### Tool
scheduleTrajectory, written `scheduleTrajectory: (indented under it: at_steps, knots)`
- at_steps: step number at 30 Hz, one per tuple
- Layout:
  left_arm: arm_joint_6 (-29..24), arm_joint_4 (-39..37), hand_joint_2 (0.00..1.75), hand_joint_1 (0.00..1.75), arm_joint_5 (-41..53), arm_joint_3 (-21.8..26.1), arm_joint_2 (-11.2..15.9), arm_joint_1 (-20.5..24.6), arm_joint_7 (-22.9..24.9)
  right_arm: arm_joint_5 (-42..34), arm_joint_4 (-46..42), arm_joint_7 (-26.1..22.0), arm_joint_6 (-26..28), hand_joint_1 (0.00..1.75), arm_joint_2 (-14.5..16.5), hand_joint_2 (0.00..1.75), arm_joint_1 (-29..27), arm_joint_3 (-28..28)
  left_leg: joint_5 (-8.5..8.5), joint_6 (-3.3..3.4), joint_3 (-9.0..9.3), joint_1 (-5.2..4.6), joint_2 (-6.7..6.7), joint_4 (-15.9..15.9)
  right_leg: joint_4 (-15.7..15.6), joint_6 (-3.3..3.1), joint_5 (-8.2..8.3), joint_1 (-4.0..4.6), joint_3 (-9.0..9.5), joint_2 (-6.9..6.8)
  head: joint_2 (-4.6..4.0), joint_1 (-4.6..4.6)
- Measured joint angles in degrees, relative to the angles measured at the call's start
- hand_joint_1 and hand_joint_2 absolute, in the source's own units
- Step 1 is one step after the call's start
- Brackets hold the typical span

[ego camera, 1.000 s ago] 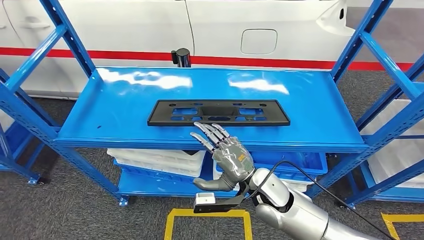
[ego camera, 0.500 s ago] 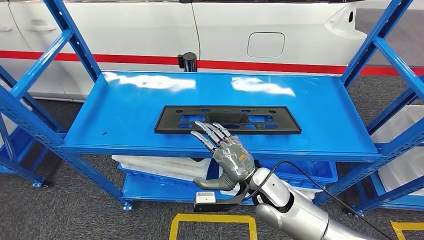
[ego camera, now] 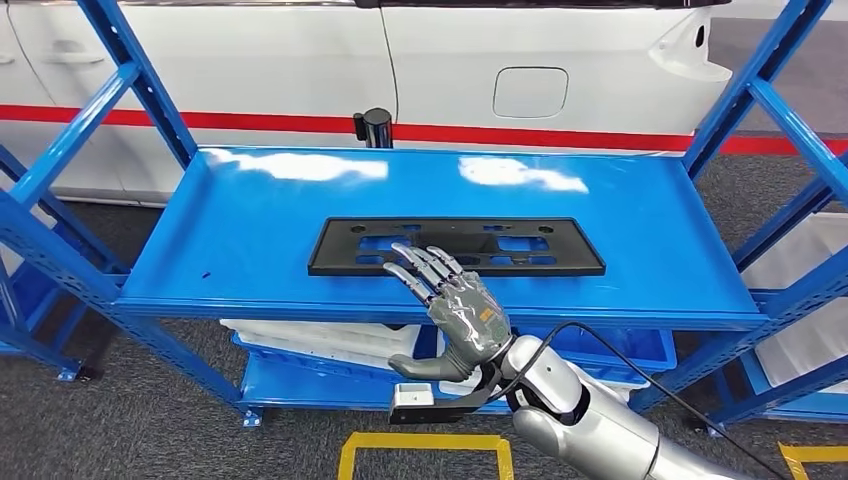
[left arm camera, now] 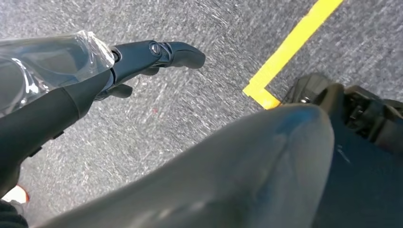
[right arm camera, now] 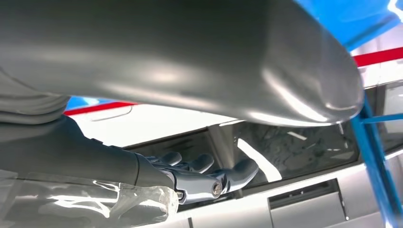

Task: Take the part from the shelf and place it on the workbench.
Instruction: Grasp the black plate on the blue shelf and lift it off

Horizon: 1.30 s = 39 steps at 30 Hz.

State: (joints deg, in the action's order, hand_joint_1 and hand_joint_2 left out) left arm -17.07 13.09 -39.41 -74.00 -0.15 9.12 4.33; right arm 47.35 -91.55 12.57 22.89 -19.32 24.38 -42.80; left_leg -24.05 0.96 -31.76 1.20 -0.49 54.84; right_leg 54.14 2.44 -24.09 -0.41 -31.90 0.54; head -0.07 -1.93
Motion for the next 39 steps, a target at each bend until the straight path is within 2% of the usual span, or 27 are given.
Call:
scheduleTrajectory:
  at_steps: [2, 3, 4, 6, 7, 8, 9, 10, 12, 13, 15, 18, 19, 20, 22, 23, 24, 25, 27, 28, 29, 32, 34, 35, 37, 38, 39]
  knots:
    - [0.0, 0.0, 0.00, 0.00, 0.0, 0.0, 0.0, 0.0, 0.0, -1.4, 0.0, 0.0, 0.0, 0.00, 0.0, 0.00, 0.0, 0.1, 0.23, 1.09, 0.10, -0.15, 0.12, -0.1, 0.3, 0.56, -0.30, -0.30, -0.13, 0.07, 0.00, -0.09]
    - [0.0, 0.0, 0.00, 0.00, 0.1, 0.0, 0.0, 0.0, 0.0, -1.9, 0.0, 0.0, 0.0, 0.00, 0.0, 0.00, 0.0, 0.2, 0.32, 1.50, 0.16, -0.17, 0.27, -0.2, 1.5, 0.78, -1.13, -0.49, -0.63, 0.01, 0.00, -0.10]
    - [-0.1, 0.0, 0.00, 0.00, 0.1, 0.0, 0.0, 0.0, 0.0, -2.3, 0.0, -0.1, 0.0, 0.00, 0.0, 0.00, 0.0, 0.3, 0.37, 1.86, 0.22, -0.14, 0.49, -0.3, 4.0, 0.95, -2.58, -0.58, -1.71, -0.05, 0.00, -0.13]
    - [-0.1, 0.0, 0.00, 0.00, 0.1, 0.0, 0.0, 0.0, 0.0, -2.7, 0.0, -0.1, 0.0, 0.00, -0.1, 0.00, -0.1, 0.4, 0.24, 2.28, 0.24, -0.27, 0.94, -0.3, 12.1, 1.15, -6.45, -0.60, -5.58, -0.16, 0.00, -0.18]
    - [-0.1, 0.0, 0.00, 0.00, 0.1, 0.0, 0.0, 0.0, 0.0, -2.8, 0.1, -0.2, 0.1, 0.00, -0.1, 0.00, -0.2, 0.4, 0.16, 2.38, 0.26, -0.34, 1.11, -0.3, 15.8, 1.21, -7.74, -0.60, -7.50, -0.17, 0.00, -0.19]
    - [0.0, 0.0, 0.00, 0.00, 0.2, 0.0, 0.0, 0.0, 0.0, -2.7, 0.1, -0.2, 0.1, 0.00, 0.0, 0.00, -0.3, 0.4, 0.09, 2.42, 0.29, -0.40, 1.23, -0.3, 17.8, 1.23, -8.03, -0.60, -8.64, -0.17, 0.00, -0.19]
    - [0.0, 0.0, 0.00, 0.00, 0.2, 0.0, 0.0, -0.1, 0.0, -2.3, 0.1, -0.2, 0.2, 0.00, 0.0, 0.00, -0.4, 0.4, 0.02, 2.42, 0.37, -0.44, 1.26, -0.3, 17.4, 1.18, -7.18, -0.61, -8.60, -0.19, 0.00, -0.19]
    - [0.0, 0.0, 0.00, 0.00, 0.2, 0.0, 0.0, 0.0, 0.0, -1.8, 0.1, -0.2, 0.4, 0.00, -0.1, 0.00, -0.5, 0.4, -0.07, 2.35, 0.52, -0.44, 1.29, -0.3, 14.6, 1.07, -5.39, -0.61, -7.32, -0.21, 0.00, -0.19]
    - [0.0, 0.0, 0.00, 0.00, 0.2, 0.0, 0.0, 0.1, 0.0, -0.7, 0.1, -0.3, 0.7, 0.00, -0.1, 0.00, -0.5, 0.4, -0.35, 2.08, 0.90, -0.55, 1.28, -0.2, 6.4, 0.70, -1.66, -0.48, -3.20, -0.44, 0.00, -0.18]
    - [0.0, 0.0, 0.00, 0.00, 0.3, 0.0, 0.0, 0.1, 0.0, -0.3, 0.1, -0.3, 0.8, 0.00, -0.1, 0.00, -0.4, 0.4, -0.50, 1.85, 1.03, -0.65, 1.26, -0.2, 3.2, 0.49, -0.62, -0.33, -1.63, -0.54, 0.00, -0.16]
    - [-0.1, 0.0, 0.00, 0.00, 0.3, 0.0, 0.0, 0.2, 0.1, 0.3, 0.1, -0.2, 0.9, 0.00, 0.0, 0.00, -0.4, 0.4, -0.75, 1.24, 1.12, -0.80, 1.23, -0.3, 0.7, 0.03, -0.44, 0.08, -0.50, -0.61, 0.00, -0.13]
    - [-0.1, 0.0, 0.00, 0.00, 0.3, 0.0, 0.0, 0.3, 0.2, 0.7, 0.1, -0.2, 1.0, 0.00, -0.1, 0.00, -0.3, 0.4, -1.59, 0.15, 0.81, -0.53, 1.21, 0.7, 0.5, -0.94, -0.44, -0.08, -0.30, -0.36, 0.00, -0.10]
    - [-0.1, 0.0, 0.00, 0.00, 0.3, 0.0, 0.0, 0.4, 0.2, 0.8, 0.1, -0.2, 1.0, 0.00, -0.1, 0.00, -0.3, 0.4, -2.62, -0.16, -0.09, -0.43, 1.16, 2.6, 0.4, -1.29, -0.43, -0.22, -0.12, -0.31, 0.00, -0.07]
    - [-0.1, 0.0, 0.00, 0.00, 0.3, 0.0, 0.0, 0.4, 0.2, 0.9, 0.1, -0.2, 1.0, 0.00, 0.0, 0.00, -0.3, 0.4, -4.16, -0.42, -1.81, -0.33, 1.09, 6.0, 0.3, -1.57, -0.50, -0.28, 0.02, -0.26, 0.00, -0.03]
    - [-0.1, 0.0, 0.00, 0.00, 0.3, 0.0, 0.0, 0.3, 0.3, 1.1, 0.1, -0.2, 1.0, 0.00, 0.0, 0.00, -0.4, 0.3, -7.29, -0.82, -6.42, -0.30, 1.05, 14.4, 0.3, -1.97, -0.71, -0.26, 0.16, -0.05, 0.00, 0.00]
    - [0.0, 0.0, 0.00, 0.00, 0.3, 0.0, 0.0, 0.2, 0.4, 1.1, 0.1, -0.2, 1.0, 0.00, 0.0, 0.00, -0.4, 0.3, -7.85, -0.96, -8.24, -0.27, 1.05, 17.2, 0.3, -2.05, -0.83, -0.26, 0.26, 0.09, 0.00, -0.01]
    - [0.0, 0.0, 0.00, 0.00, 0.3, 0.0, 0.0, 0.1, 0.4, 1.1, 0.1, -0.2, 1.0, 0.00, 0.0, 0.00, -0.4, 0.3, -7.20, -1.05, -8.92, -0.22, 1.06, 17.7, 0.4, -2.06, -0.97, -0.27, 0.44, 0.26, 0.00, -0.01]
    - [-0.1, 0.0, 0.00, 0.00, 0.2, 0.0, 0.0, 0.1, 0.4, 1.1, 0.1, -0.2, 1.0, 0.00, 0.0, 0.00, -0.5, 0.3, -5.37, -1.07, -8.28, -0.15, 1.05, 15.5, 0.4, -1.99, -1.18, -0.29, 0.73, 0.43, 0.00, 0.00]
    - [-0.1, 0.0, 0.00, 0.00, 0.2, 0.0, 0.1, 0.1, 0.5, 1.1, 0.1, -0.2, 1.0, 0.00, 0.0, 0.00, -0.5, 0.3, -0.66, -0.82, -4.74, -0.13, 0.96, 6.9, 0.4, -1.61, -1.73, -0.22, 1.45, 0.75, 0.00, 0.01]
    - [-0.1, 0.0, 0.00, 0.00, 0.2, 0.0, 0.1, 0.1, 0.5, 1.1, 0.1, -0.1, 1.0, 0.00, 0.0, 0.00, -0.5, 0.3, 0.88, -0.52, -3.07, -0.20, 0.88, 3.2, 0.4, -1.33, -2.04, -0.09, 1.71, 0.88, 0.00, 0.01]
    - [-0.1, 0.0, 0.00, 0.00, 0.2, 0.0, 0.1, 0.2, 0.5, 1.1, 0.1, -0.1, 1.0, 0.00, 0.0, 0.00, -0.4, 0.3, 1.52, -0.20, -2.12, -0.34, 0.80, 1.0, 0.4, -1.06, -2.29, 0.03, 1.85, 0.95, 0.00, -0.02]
    - [-0.1, 0.0, 0.00, 0.00, 0.2, 0.0, 0.2, 0.2, 0.6, 1.2, 0.1, -0.1, 1.0, 0.00, 0.0, 0.00, -0.4, 0.3, 1.35, 0.70, -1.62, -0.65, 0.71, 0.1, 0.3, -0.23, -2.72, 0.05, 1.97, 0.97, 0.00, -0.08]
    - [-0.1, 0.0, 0.00, 0.00, 0.2, 0.0, 0.2, 0.3, 0.6, 1.2, 0.1, -0.1, 1.0, 0.00, 0.0, 0.00, -0.4, 0.3, 1.31, 1.42, -1.16, -0.49, 0.71, -0.3, 1.7, 0.37, -3.72, -0.15, 1.55, 0.59, 0.00, -0.10]
    - [-0.2, 0.0, 0.00, 0.00, 0.2, 0.0, 0.2, 0.3, 0.6, 1.2, 0.1, -0.1, 1.0, 0.00, 0.0, 0.00, -0.3, 0.3, 1.27, 1.78, -0.84, -0.37, 0.73, -0.5, 4.2, 0.65, -4.99, -0.24, 0.45, 0.37, 0.00, -0.13]
    - [-0.2, 0.0, 0.00, 0.00, 0.2, 0.0, 0.2, 0.4, 0.6, 1.2, 0.1, -0.1, 1.0, 0.00, 0.0, 0.00, -0.4, 0.4, 0.92, 2.19, -0.35, -0.32, 0.78, -0.5, 12.2, 0.96, -8.20, -0.32, -3.79, 0.12, 0.00, -0.17]
    - [-0.1, 0.0, 0.00, 0.00, 0.2, 0.0, 0.2, 0.4, 0.5, 1.2, 0.2, -0.1, 1.0, 0.00, 0.0, 0.00, -0.5, 0.3, 0.72, 2.25, -0.13, -0.32, 0.79, -0.5, 15.8, 1.10, -9.16, -0.39, -6.00, 0.10, 0.00, -0.17]
    - [0.0, 0.0, 0.00, 0.00, 0.2, 0.0, 0.2, 0.3, 0.4, 1.2, 0.2, -0.1, 0.9, 0.00, 0.0, 0.00, -0.6, 0.3, 0.49, 2.24, 0.11, -0.29, 0.77, -0.5, 17.7, 1.22, -9.05, -0.48, -7.49, 0.09, 0.00, -0.17]
